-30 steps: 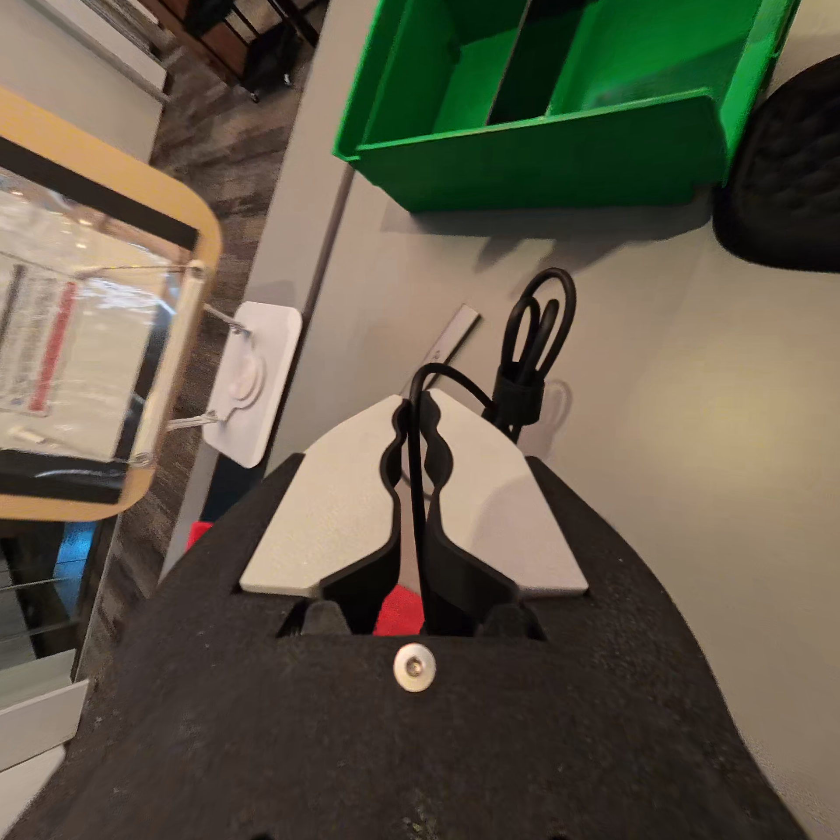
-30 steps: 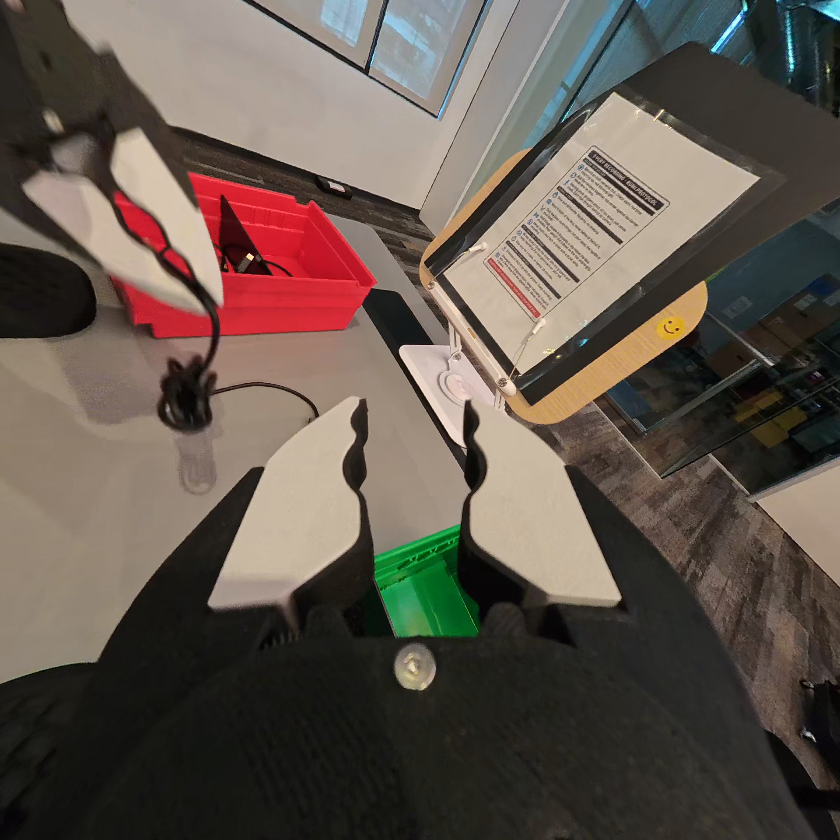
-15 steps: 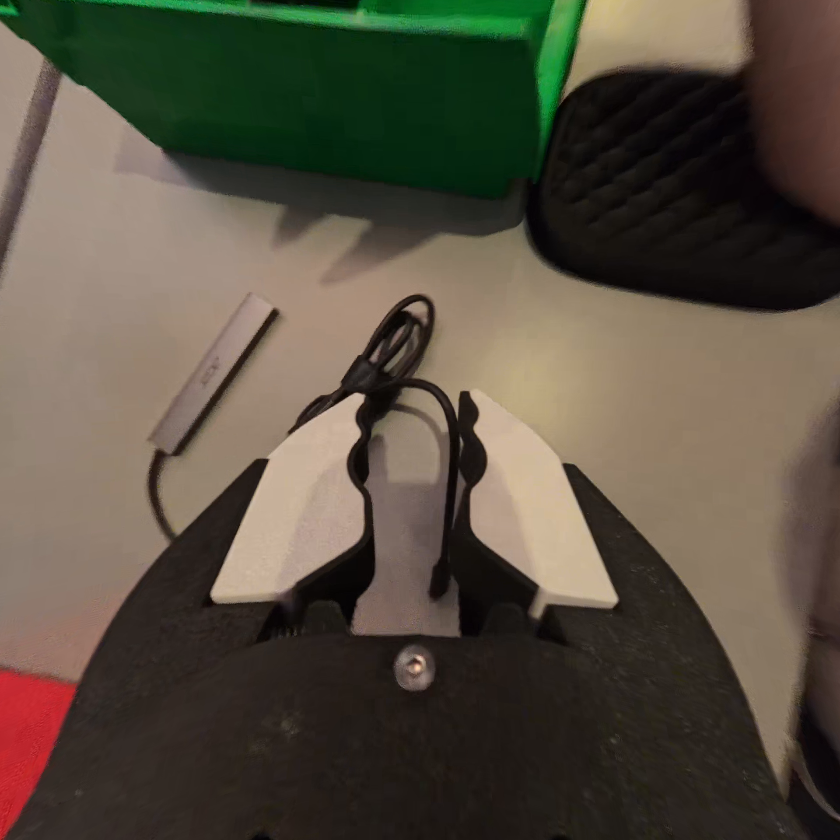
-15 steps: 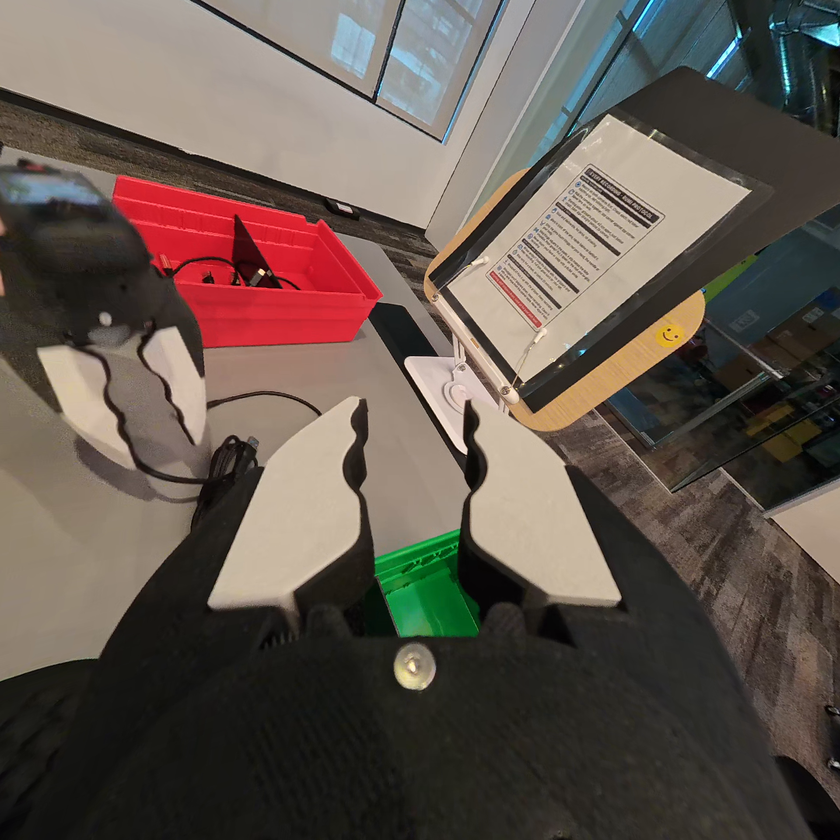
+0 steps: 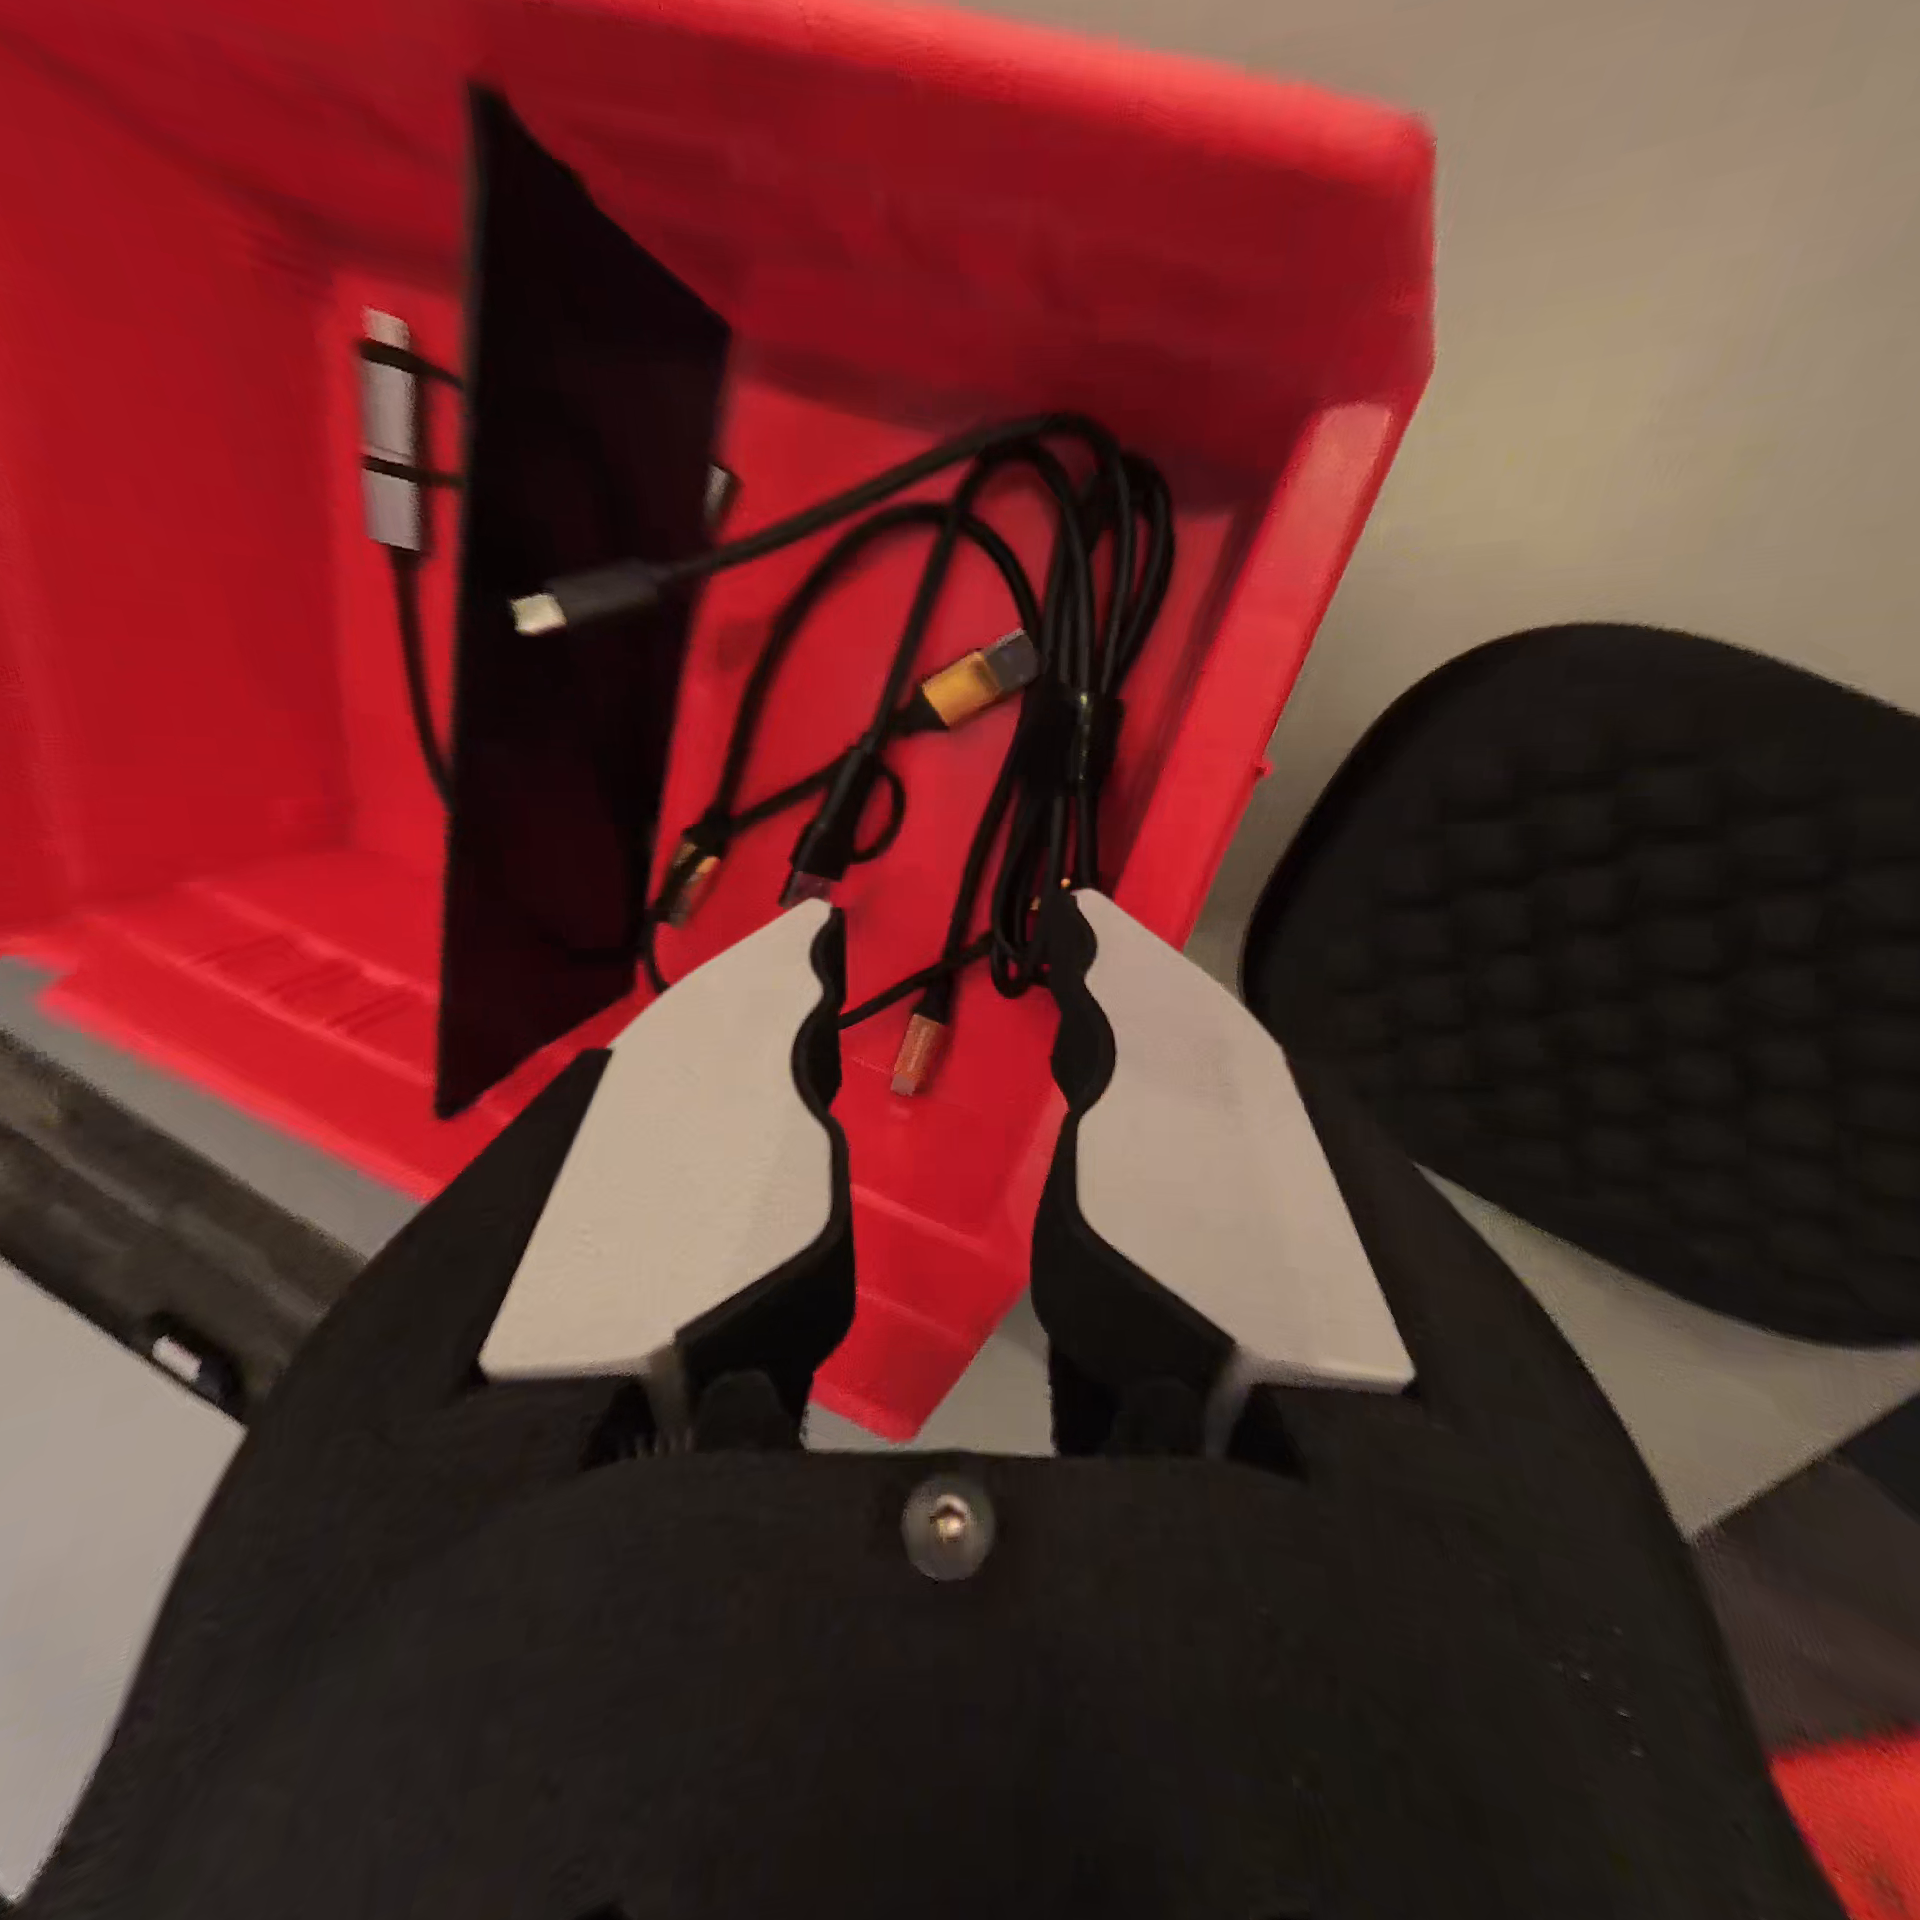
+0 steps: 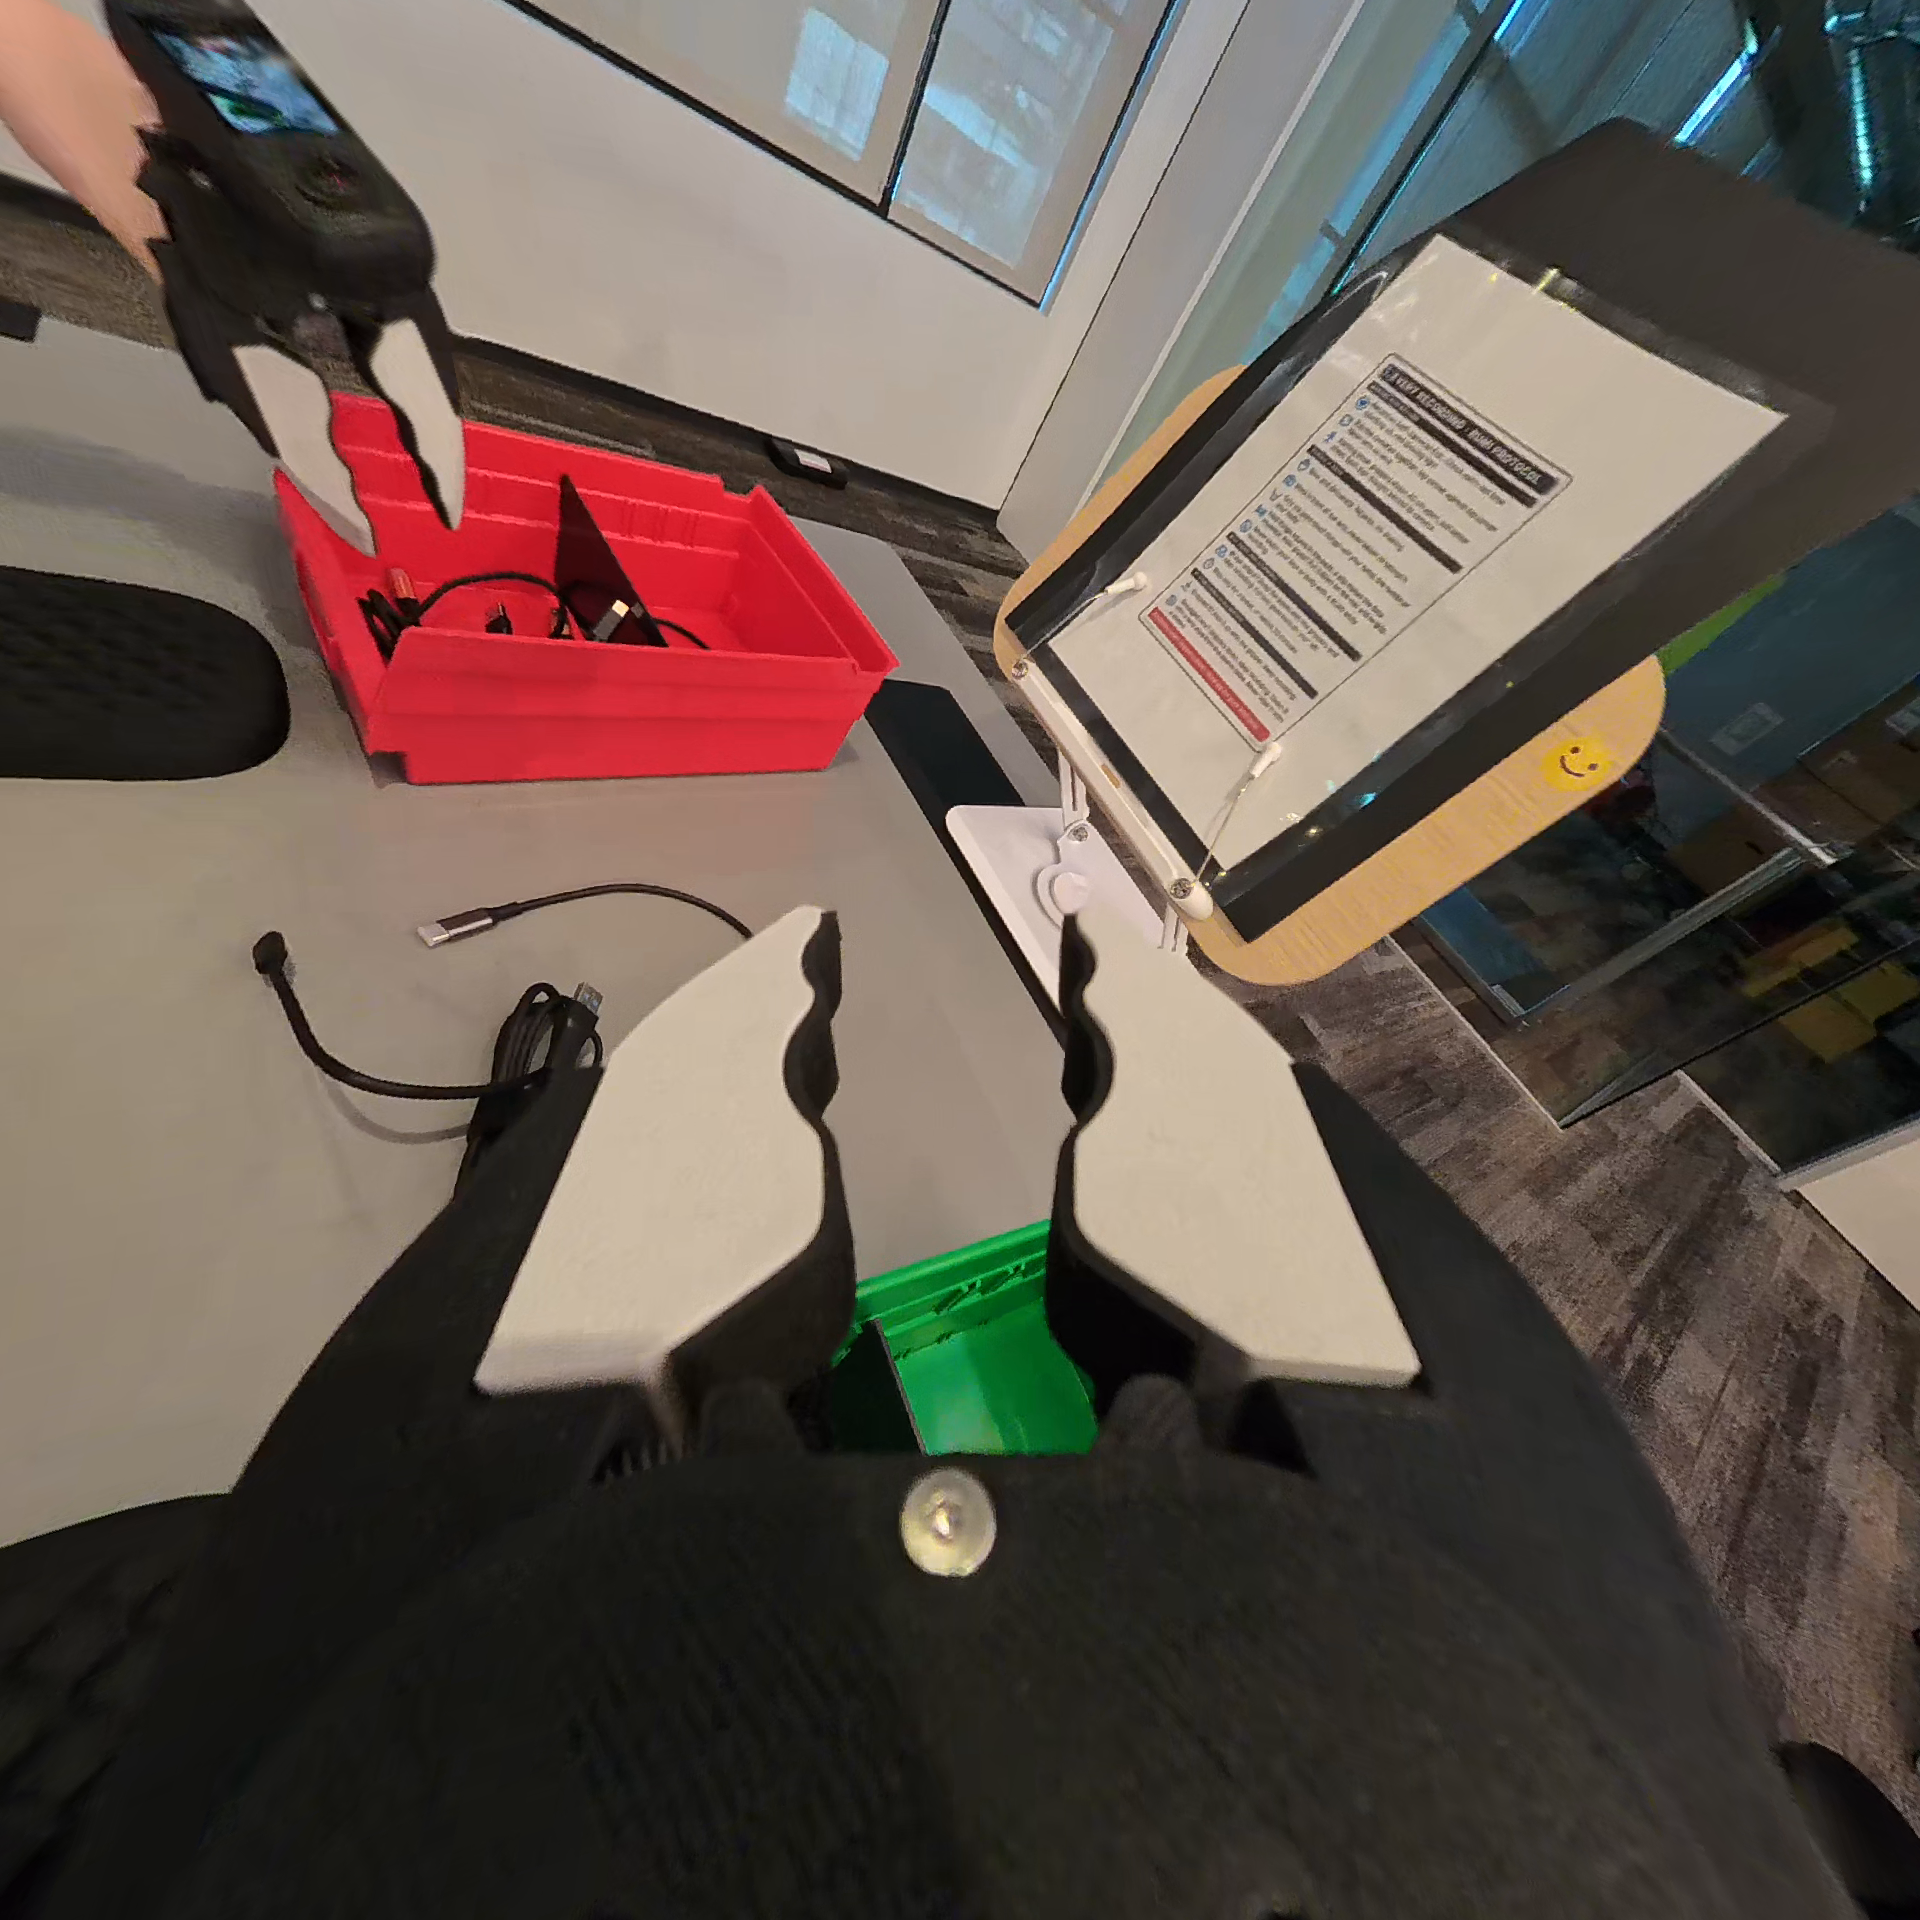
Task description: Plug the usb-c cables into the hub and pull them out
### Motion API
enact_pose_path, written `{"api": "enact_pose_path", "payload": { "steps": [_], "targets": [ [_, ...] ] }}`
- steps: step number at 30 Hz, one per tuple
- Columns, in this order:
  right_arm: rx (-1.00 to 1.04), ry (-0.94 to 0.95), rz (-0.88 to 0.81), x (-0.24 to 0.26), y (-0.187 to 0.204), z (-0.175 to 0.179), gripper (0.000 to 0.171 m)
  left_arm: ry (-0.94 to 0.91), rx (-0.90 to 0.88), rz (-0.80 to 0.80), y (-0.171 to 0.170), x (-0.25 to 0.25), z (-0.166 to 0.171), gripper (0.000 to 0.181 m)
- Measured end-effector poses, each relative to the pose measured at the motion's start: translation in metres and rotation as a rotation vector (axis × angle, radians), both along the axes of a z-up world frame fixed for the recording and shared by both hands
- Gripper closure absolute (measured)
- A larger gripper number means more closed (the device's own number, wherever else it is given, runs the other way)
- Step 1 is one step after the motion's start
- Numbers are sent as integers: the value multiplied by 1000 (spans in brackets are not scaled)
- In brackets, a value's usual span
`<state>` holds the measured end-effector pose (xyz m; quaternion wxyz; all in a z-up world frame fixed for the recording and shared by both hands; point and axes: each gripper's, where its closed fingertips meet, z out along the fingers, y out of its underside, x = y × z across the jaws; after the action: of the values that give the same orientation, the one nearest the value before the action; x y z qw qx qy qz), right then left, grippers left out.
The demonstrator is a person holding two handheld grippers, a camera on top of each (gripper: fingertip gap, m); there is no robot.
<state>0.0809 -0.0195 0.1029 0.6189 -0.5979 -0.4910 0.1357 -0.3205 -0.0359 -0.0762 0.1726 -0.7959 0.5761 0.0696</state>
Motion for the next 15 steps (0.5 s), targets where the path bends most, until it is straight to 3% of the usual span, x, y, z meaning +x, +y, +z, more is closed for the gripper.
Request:
{"api": "enact_pose_path", "payload": {
  "steps": [9,15],
  "targets": [
    [-26,-31,-12,-3,7,-8,130,144,-307,-113,7,-13,-49,149],
    [-59,-82,-28,-8,15,-20,130,147,-447,-120,2,-15,-63,168]
  ]
}}
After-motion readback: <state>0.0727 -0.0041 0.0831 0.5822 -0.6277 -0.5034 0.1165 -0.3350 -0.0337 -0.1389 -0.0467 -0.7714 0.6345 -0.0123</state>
